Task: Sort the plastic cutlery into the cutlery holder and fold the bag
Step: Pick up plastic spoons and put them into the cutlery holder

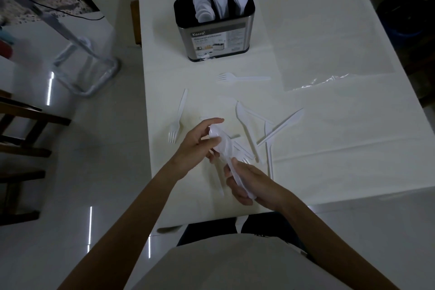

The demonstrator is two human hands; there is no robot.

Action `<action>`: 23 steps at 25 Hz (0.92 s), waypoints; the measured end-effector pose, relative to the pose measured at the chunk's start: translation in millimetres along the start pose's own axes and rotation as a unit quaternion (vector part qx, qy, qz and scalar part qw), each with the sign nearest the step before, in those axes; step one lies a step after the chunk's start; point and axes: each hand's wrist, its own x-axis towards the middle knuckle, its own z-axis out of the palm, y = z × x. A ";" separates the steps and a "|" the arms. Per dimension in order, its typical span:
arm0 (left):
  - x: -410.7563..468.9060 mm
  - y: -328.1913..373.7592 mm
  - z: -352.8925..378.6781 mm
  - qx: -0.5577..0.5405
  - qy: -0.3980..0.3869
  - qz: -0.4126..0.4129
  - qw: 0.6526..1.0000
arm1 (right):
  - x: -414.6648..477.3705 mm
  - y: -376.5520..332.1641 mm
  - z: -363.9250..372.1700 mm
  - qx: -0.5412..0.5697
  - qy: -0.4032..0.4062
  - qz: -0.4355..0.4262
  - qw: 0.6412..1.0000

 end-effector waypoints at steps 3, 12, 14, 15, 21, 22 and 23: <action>1.0 1.7 1.4 0.042 0.014 0.020 0.999 | 0.8 -0.4 2.8 -0.070 0.020 -0.005 0.997; 19.7 16.2 -2.8 0.046 0.068 -0.004 0.997 | 17.2 -8.0 0.8 -0.213 0.193 -0.110 0.951; 25.1 25.2 -8.4 0.022 0.042 -0.008 0.999 | 18.7 -19.7 -4.2 -0.182 0.174 -0.116 0.961; 27.9 29.8 -11.2 0.017 0.031 -0.003 0.999 | 19.1 -27.2 -6.8 -0.174 0.165 -0.106 0.965; 38.3 47.6 -10.9 0.014 0.025 0.036 0.999 | 16.5 -50.0 -16.5 -0.103 0.095 -0.056 0.989; 39.2 48.5 -9.2 0.001 0.036 0.044 0.998 | 16.6 -49.5 -15.9 -0.084 0.112 -0.062 0.988; 40.1 48.7 -7.8 -0.012 0.044 0.052 0.998 | 17.0 -48.4 -15.3 -0.077 0.139 -0.070 0.985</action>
